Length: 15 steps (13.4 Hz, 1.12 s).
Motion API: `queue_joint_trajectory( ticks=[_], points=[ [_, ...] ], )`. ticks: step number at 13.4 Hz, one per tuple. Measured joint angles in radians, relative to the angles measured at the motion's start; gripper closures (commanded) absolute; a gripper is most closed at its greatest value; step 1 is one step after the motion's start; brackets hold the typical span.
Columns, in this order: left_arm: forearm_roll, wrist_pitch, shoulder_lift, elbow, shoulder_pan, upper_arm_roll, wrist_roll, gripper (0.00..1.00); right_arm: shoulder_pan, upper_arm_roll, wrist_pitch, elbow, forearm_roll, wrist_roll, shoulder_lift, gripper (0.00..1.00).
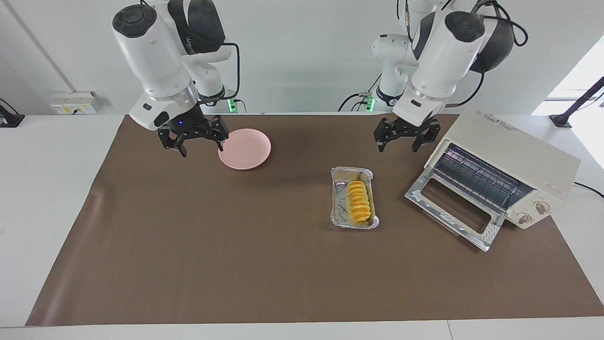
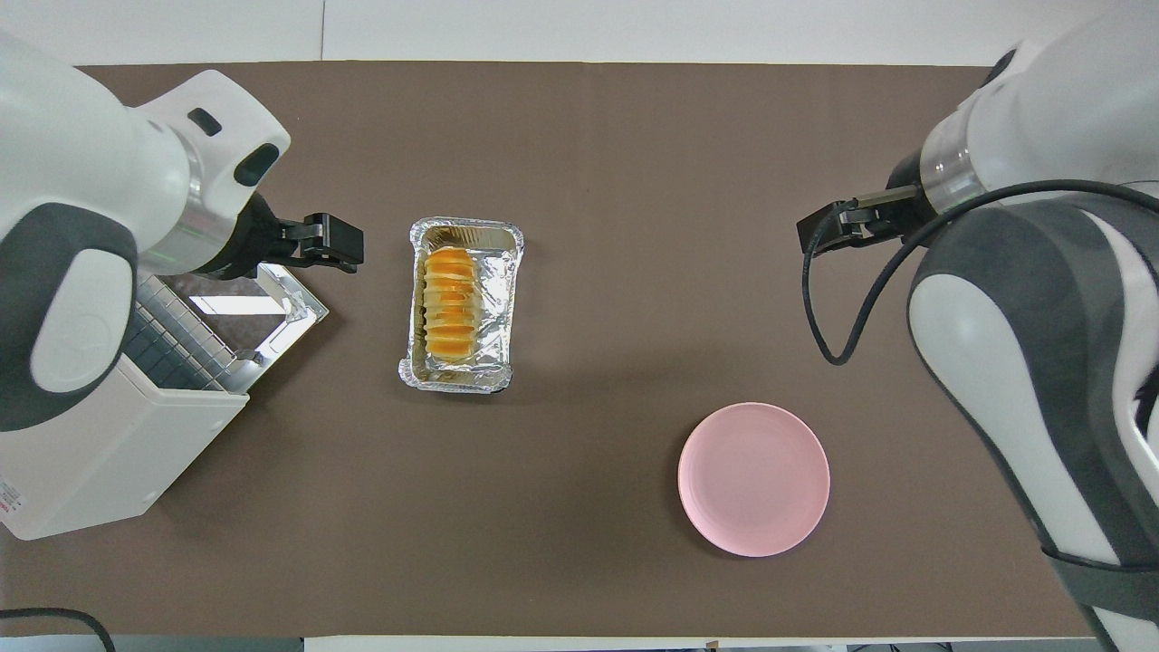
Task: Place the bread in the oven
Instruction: 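Grasp the foil tray rim with the left gripper while the right gripper withdraws, then lift the foil tray with the left gripper and carry it to the oven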
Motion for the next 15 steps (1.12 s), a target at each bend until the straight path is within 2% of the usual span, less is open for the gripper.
queue_joint_trajectory(
  ticks=[2, 5, 7, 9, 13, 15],
  points=[
    [0.000, 0.130, 0.100, -0.025, -0.080, -0.001, -0.058, 0.00, -0.037, 0.000, -0.023, -0.061, -0.001, -0.002, -0.058, 0.00],
    [0.000, 0.292, 0.221, -0.068, -0.137, -0.001, -0.083, 0.00, -0.083, 0.000, -0.024, -0.106, -0.003, -0.043, -0.088, 0.00],
    [0.000, 0.322, 0.281, -0.068, -0.160, 0.001, -0.084, 0.00, -0.109, 0.000, -0.023, -0.125, -0.004, -0.049, -0.090, 0.00],
    [0.001, 0.323, 0.302, -0.071, -0.171, 0.001, -0.088, 0.00, -0.134, 0.000, -0.023, -0.141, -0.004, -0.054, -0.092, 0.00],
    [0.001, 0.322, 0.302, -0.106, -0.200, 0.001, -0.122, 0.15, -0.141, 0.001, -0.023, -0.149, -0.037, -0.067, -0.096, 0.00],
    [0.001, 0.322, 0.300, -0.123, -0.222, 0.001, -0.148, 0.36, -0.141, 0.001, -0.023, -0.152, -0.042, -0.080, -0.098, 0.00]
  ],
)
